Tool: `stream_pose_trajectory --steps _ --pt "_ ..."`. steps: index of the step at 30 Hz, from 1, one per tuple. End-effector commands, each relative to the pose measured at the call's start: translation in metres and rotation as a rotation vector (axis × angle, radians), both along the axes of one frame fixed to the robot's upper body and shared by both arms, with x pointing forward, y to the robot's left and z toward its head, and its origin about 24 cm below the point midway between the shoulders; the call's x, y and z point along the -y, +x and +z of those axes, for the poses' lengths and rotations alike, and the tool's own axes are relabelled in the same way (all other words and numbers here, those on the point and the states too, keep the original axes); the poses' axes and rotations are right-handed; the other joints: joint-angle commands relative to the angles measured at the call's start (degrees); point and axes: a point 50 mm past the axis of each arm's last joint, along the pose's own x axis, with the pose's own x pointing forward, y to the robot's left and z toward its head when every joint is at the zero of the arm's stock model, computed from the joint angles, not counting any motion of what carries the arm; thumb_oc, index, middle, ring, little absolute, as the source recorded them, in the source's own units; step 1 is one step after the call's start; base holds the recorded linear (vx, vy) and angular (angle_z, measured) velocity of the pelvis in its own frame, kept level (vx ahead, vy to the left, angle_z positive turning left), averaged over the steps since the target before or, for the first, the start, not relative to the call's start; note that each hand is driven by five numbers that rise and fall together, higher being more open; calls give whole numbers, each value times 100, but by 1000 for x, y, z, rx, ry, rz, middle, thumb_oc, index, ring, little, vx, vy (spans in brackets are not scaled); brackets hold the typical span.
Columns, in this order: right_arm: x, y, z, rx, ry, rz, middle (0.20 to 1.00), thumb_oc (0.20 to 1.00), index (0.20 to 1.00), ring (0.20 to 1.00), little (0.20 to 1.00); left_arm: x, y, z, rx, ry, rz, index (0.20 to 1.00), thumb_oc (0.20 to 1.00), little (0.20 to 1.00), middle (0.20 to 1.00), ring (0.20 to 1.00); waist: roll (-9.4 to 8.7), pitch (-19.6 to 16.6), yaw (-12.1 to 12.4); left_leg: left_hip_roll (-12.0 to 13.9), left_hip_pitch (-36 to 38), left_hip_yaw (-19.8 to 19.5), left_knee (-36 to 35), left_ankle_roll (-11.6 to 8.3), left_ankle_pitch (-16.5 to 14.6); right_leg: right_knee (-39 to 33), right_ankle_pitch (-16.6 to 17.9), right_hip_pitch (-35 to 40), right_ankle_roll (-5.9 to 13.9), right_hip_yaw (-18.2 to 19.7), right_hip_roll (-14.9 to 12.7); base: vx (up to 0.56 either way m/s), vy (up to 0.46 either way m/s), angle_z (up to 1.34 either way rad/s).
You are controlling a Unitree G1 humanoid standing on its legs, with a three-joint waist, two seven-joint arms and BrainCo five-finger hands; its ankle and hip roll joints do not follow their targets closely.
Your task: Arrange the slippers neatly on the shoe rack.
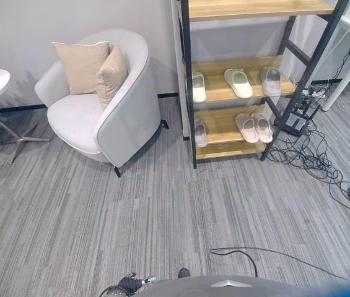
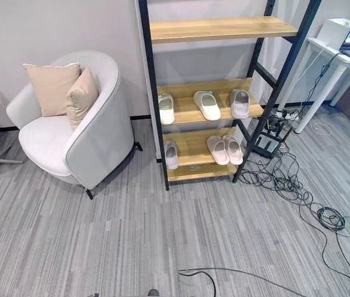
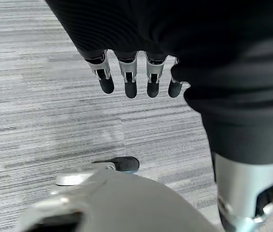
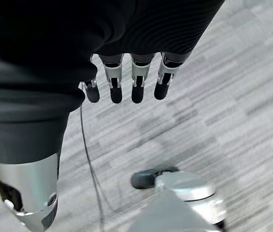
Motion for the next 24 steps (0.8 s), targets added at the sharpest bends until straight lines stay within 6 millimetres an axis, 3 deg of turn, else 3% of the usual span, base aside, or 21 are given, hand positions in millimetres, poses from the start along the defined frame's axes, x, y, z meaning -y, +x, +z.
stream_pose_trajectory --steps 1,4,12,16,21,24 --pt "1 6 1 -8 -12 76 1000 1000 1000 1000 1000 -2 12 2 -1 29 -53 1000 1000 1000 1000 1000 -177 -119 56 224 63 -307 26 -367 -376 53 30 -97 619 48 -405 -1 -3 -3" --pt "0 14 1 17 -11 91 1000 1000 1000 1000 1000 -1 15 2 6 33 -71 1000 1000 1000 1000 1000 -180 -116 51 222 76 -300 26 -371 -388 53 25 -89 618 60 -398 3 -11 0" --pt "2 6 1 -21 -17 125 1000 1000 1000 1000 1000 0 18 2 10 40 -111 1000 1000 1000 1000 1000 -166 -62 12 227 78 -278 26 -378 -374 53 16 -81 610 52 -388 4 -17 -1" --pt "5 12 2 6 -26 97 1000 1000 1000 1000 1000 3 23 3 21 35 -132 1000 1000 1000 1000 1000 -132 13 -57 256 77 -251 26 -410 -376 53 -3 -76 576 46 -367 31 -81 -1" --pt "21 18 8 29 -79 56 1000 1000 1000 1000 1000 8 32 4 40 43 -190 1000 1000 1000 1000 1000 -85 111 -180 374 113 -227 26 -478 -372 53 -37 -57 480 58 -260 58 -150 -3" --pt "24 18 9 5 -100 109 1000 1000 1000 1000 1000 12 52 9 101 46 -219 1000 1000 1000 1000 1000 -84 234 -200 606 124 -204 93 -571 -291 173 -174 -125 340 183 -83 69 -214 -7"
